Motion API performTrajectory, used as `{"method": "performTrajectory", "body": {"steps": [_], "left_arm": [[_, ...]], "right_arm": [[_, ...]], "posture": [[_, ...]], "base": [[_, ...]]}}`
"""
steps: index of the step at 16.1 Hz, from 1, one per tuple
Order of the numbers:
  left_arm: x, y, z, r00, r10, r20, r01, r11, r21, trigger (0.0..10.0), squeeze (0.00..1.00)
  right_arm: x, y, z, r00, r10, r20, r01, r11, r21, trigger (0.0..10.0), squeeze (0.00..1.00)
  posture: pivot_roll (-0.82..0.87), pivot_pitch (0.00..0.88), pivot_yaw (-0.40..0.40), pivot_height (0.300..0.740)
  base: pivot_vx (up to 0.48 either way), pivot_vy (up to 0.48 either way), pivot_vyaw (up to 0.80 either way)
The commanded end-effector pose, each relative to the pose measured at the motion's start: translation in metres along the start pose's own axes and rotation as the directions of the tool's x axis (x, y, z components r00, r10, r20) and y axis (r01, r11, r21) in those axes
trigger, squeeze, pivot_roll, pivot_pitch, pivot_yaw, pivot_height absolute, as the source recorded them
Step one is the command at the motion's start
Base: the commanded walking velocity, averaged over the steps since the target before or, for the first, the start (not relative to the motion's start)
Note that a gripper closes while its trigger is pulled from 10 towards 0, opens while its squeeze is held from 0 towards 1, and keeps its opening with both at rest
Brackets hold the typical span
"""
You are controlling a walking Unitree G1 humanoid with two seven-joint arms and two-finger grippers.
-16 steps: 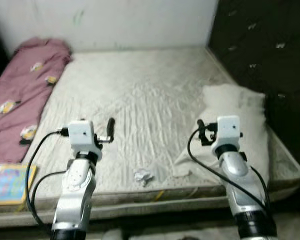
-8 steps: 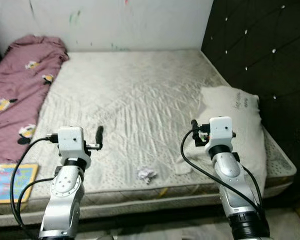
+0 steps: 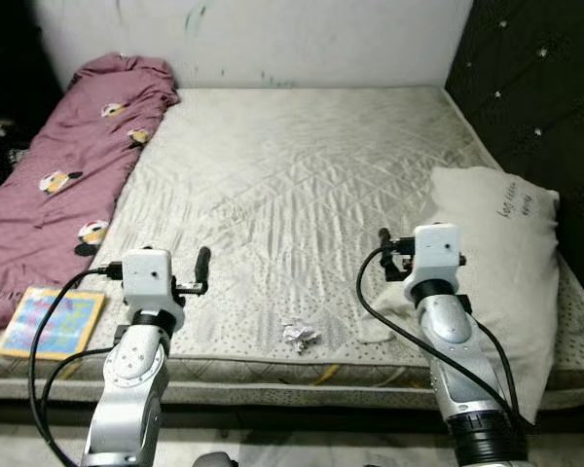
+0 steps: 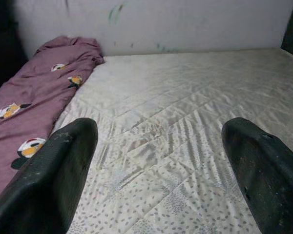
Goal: Clean up the room
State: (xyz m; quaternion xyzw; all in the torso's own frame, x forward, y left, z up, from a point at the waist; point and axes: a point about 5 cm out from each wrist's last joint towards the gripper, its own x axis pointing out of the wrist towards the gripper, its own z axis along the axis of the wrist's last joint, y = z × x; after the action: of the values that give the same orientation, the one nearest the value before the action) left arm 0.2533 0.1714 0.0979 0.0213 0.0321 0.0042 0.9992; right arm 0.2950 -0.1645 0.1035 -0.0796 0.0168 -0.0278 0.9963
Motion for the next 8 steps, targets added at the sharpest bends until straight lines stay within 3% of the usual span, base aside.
{"method": "performTrajectory", "body": {"steps": [1, 8], "left_arm": [[0.0013, 0.0048, 0.0049, 1.0, 0.023, 0.016, -0.023, 1.0, 0.012, 10.0, 0.0], [0.0028, 0.0026, 0.0063, 0.999, 0.019, 0.027, -0.019, 1.0, 0.001, 10.0, 0.0]], "right_arm": [[-0.0005, -0.0017, 0.0056, 1.0, -0.015, 0.026, 0.014, 1.0, 0.023, 10.0, 0.0], [-0.0018, -0.0031, 0.0056, 1.0, -0.015, 0.023, 0.014, 0.999, 0.041, 10.0, 0.0]], "posture": [[0.01, 0.0, 0.005, 0.74], [0.0, 0.0, 0.003, 0.74]], "base": [[0.0, 0.0, 0.0], [0.0, 0.0, 0.0]]}}
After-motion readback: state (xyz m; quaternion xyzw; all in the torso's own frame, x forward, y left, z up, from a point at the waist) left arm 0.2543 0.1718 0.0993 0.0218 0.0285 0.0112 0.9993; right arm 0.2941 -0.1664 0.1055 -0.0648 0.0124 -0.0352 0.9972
